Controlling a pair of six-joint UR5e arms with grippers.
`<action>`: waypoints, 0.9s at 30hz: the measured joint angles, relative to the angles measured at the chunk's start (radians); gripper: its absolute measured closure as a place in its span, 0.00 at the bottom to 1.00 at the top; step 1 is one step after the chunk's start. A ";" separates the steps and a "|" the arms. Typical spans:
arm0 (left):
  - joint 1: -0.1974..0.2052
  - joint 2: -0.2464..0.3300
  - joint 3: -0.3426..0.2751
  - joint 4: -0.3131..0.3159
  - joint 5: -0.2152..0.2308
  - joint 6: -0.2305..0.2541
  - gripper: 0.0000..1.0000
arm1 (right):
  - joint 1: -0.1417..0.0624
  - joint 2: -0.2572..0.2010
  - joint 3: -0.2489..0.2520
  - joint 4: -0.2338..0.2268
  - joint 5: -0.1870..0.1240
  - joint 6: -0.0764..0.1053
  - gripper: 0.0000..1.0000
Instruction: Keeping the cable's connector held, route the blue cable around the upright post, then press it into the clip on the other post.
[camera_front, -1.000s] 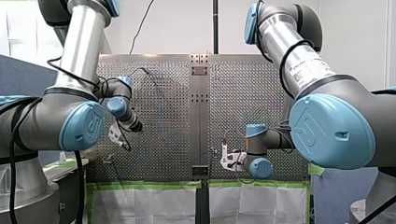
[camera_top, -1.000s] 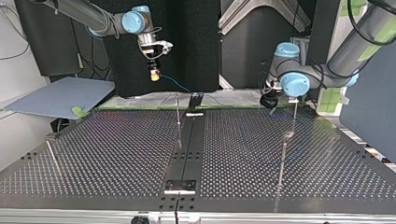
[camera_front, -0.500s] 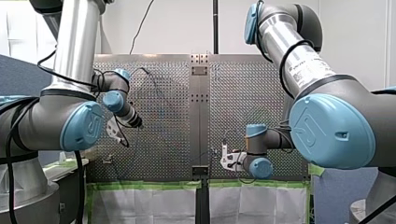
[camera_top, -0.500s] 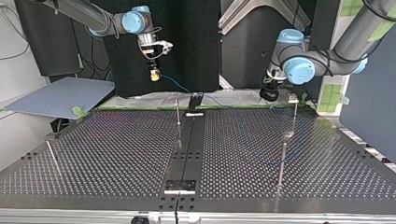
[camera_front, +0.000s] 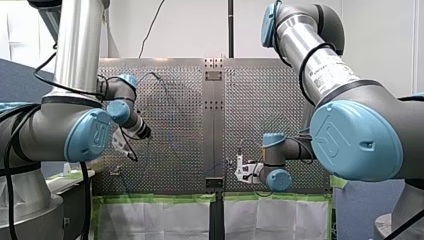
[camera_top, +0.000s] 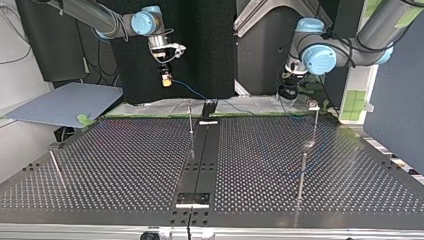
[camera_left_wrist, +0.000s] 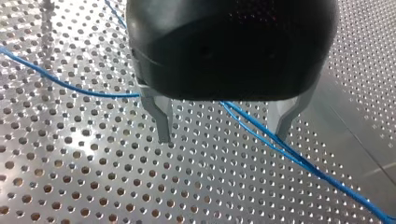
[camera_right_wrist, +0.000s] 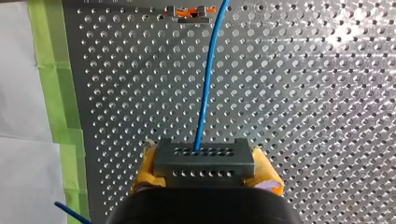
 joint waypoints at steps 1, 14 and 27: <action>-0.001 0.000 -0.005 0.005 -0.005 0.003 0.01 | 0.000 0.000 0.000 -0.001 0.000 0.000 1.00; -0.012 0.060 -0.058 -0.066 -0.077 0.098 0.01 | 0.002 0.000 0.000 -0.001 -0.001 0.000 1.00; 0.000 0.160 -0.044 -0.167 -0.130 0.131 0.01 | 0.006 0.000 0.000 -0.006 0.000 0.001 1.00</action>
